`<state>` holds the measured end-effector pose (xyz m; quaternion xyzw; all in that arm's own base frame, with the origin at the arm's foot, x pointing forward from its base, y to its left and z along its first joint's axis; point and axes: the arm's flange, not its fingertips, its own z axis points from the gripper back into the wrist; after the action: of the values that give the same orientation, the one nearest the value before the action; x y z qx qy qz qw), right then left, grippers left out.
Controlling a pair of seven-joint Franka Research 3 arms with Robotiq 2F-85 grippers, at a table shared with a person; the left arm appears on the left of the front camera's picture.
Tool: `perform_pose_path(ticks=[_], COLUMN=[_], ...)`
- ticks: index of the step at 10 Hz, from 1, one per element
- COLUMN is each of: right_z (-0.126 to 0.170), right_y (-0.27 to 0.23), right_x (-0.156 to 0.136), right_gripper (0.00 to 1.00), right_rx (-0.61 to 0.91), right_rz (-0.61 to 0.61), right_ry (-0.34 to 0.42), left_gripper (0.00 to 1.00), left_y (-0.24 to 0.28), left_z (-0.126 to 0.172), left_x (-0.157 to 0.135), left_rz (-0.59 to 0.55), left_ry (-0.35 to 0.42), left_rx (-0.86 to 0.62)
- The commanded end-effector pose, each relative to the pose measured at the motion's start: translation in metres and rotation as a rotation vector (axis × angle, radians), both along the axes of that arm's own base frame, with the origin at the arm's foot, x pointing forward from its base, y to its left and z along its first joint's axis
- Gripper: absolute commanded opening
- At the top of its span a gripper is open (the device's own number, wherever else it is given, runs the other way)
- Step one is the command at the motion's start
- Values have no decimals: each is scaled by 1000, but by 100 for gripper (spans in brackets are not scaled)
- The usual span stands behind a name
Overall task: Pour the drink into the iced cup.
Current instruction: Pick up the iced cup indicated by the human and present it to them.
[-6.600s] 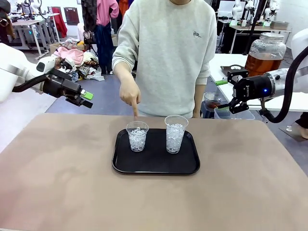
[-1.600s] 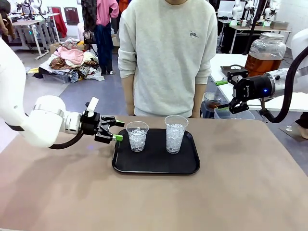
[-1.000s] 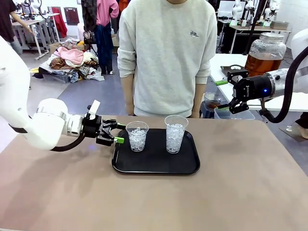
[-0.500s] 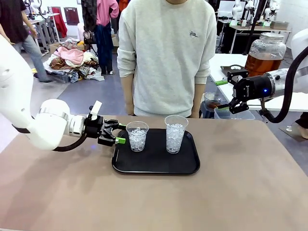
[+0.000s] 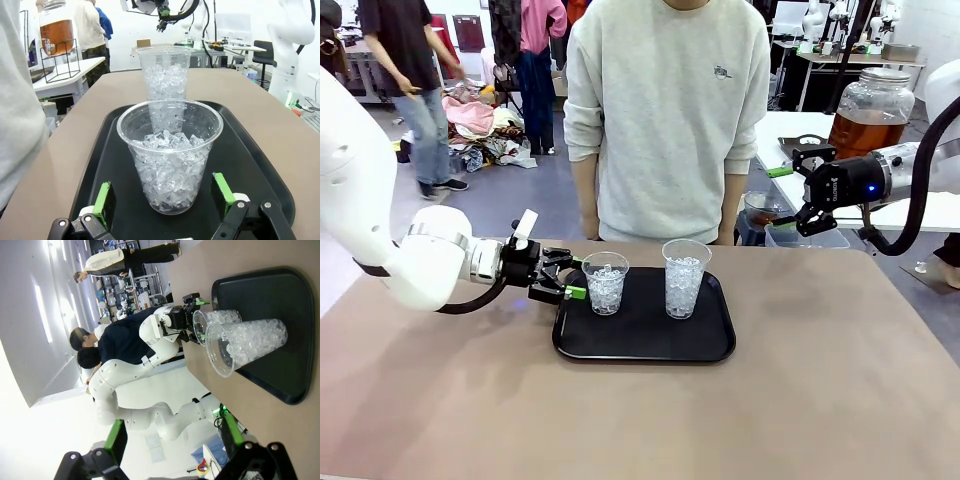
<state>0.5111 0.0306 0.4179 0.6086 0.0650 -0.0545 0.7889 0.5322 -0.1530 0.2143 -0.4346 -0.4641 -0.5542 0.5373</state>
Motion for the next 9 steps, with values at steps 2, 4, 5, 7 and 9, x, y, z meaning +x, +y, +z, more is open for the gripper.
perform_pose_path(ticks=[2, 4, 5, 7, 9], right_z=[1, 1, 1, 1, 1], right_y=[0, 0, 0, 0, 0], right_x=[0, 0, 0, 0, 0], right_gripper=[100, 100, 100, 100, 100], right_rx=[1, 1, 1, 1, 1], right_rz=[-1, -1, -1, -1, -1], right_ry=[0, 0, 0, 0, 0], left_gripper=[100, 100, 100, 100, 100], left_y=[-9, -13, -17, -23, -29], left_z=[-4, -4, -4, -4, -4], left_x=[2, 2, 2, 3, 5], left_rz=[-31, -49, -62, -74, -83], left_ry=[-8, -1, 2, 5, 9], left_rx=[1, 0, -2, 1, 1])
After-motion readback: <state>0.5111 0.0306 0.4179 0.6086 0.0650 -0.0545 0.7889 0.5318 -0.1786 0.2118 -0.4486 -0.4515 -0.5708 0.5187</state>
